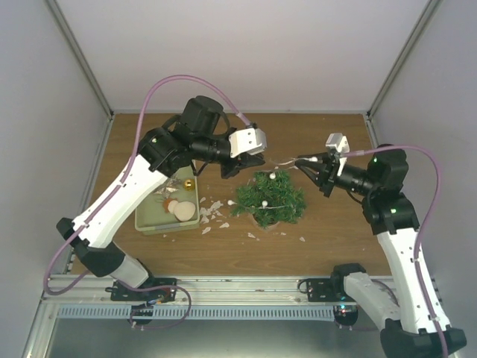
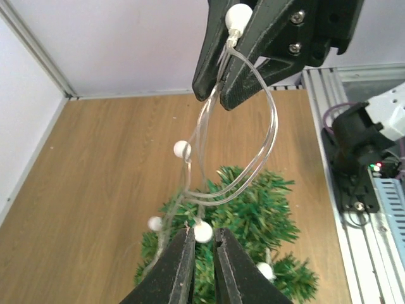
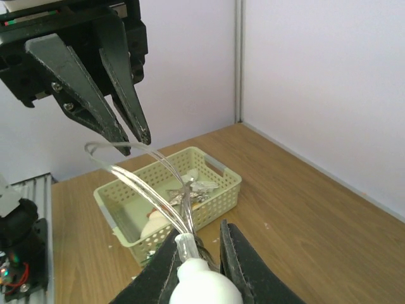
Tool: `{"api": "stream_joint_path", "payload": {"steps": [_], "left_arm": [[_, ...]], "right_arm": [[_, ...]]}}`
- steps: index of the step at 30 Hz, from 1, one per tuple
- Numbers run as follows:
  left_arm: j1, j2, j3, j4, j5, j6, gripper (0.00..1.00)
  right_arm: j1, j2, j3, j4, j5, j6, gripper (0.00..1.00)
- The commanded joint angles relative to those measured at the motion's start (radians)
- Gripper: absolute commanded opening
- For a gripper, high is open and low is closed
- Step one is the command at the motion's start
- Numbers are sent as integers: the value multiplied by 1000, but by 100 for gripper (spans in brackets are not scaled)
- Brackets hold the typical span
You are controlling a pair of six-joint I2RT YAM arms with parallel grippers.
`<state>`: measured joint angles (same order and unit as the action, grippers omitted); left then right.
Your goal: Decorate the small christmas tree
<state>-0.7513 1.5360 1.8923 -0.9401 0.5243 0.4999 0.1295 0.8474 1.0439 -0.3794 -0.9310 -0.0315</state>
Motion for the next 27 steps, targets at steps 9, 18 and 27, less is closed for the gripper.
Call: {"api": "stream_joint_path", "payload": {"steps": [9, 18, 27], "left_arm": [[-29, -41, -107, 21, 12, -14, 36], [-39, -44, -239, 200, -25, -15, 50], [-41, -27, -306, 325, -16, -46, 57]], "right_arm": [[3, -2, -21, -40, -115, 11, 3], [4, 12, 6, -30, -137, 10, 2], [3, 10, 15, -20, -152, 22, 2]]}}
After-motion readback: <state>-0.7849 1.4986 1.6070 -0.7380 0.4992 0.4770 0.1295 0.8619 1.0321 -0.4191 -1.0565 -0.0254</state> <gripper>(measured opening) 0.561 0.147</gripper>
